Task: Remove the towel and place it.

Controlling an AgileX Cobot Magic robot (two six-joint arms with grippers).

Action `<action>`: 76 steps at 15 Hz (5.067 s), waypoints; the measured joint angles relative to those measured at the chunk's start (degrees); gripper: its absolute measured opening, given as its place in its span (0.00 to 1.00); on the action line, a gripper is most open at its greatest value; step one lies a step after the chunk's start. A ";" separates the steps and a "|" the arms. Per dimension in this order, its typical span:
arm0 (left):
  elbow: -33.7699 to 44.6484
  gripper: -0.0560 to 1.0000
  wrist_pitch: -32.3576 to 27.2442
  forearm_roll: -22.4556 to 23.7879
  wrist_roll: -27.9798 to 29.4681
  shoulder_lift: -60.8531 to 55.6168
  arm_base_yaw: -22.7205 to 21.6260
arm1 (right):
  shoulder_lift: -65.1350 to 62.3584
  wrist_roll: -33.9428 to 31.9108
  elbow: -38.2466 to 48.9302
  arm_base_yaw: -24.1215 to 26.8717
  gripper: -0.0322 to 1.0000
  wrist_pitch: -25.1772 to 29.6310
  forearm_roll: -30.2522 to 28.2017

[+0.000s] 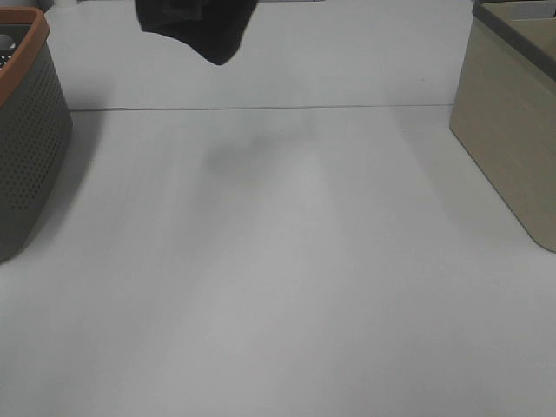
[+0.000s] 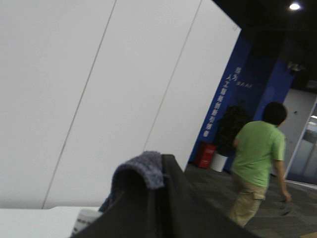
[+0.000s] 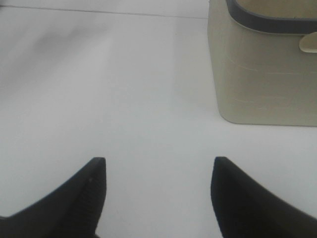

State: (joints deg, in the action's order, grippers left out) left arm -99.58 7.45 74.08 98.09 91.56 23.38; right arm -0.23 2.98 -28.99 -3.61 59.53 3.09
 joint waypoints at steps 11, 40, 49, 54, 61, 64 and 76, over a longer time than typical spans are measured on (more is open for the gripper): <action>10.26 0.05 -32.26 -15.13 -34.78 1.20 14.67 | 28.42 34.38 -1.60 0.00 0.60 -21.26 34.66; -12.03 0.05 -39.42 -25.21 -33.17 21.54 20.40 | 113.04 49.39 -32.37 -43.03 0.71 -89.27 72.42; -12.03 0.05 -39.36 -24.98 -33.17 21.54 20.40 | 122.33 46.64 -38.16 -43.03 0.76 -97.46 71.73; -12.03 0.05 -39.30 -23.26 -33.17 21.54 20.40 | 122.96 56.67 -38.27 -43.03 0.68 -99.24 79.13; -12.03 0.05 -39.30 -23.15 -33.17 21.54 20.40 | 120.55 65.49 -38.27 -43.03 0.53 -99.58 83.42; -12.03 0.05 -39.30 -23.15 -33.17 21.54 20.40 | 118.54 66.46 -38.27 -43.03 0.43 -102.04 81.19; -12.09 0.05 -39.08 -31.23 -45.95 17.19 17.02 | 109.66 105.02 -37.70 -43.03 0.05 -92.59 96.31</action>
State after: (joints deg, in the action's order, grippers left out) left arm -111.67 -31.63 42.86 52.14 108.75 40.39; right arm 109.43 108.00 -66.69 -46.64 -33.06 99.41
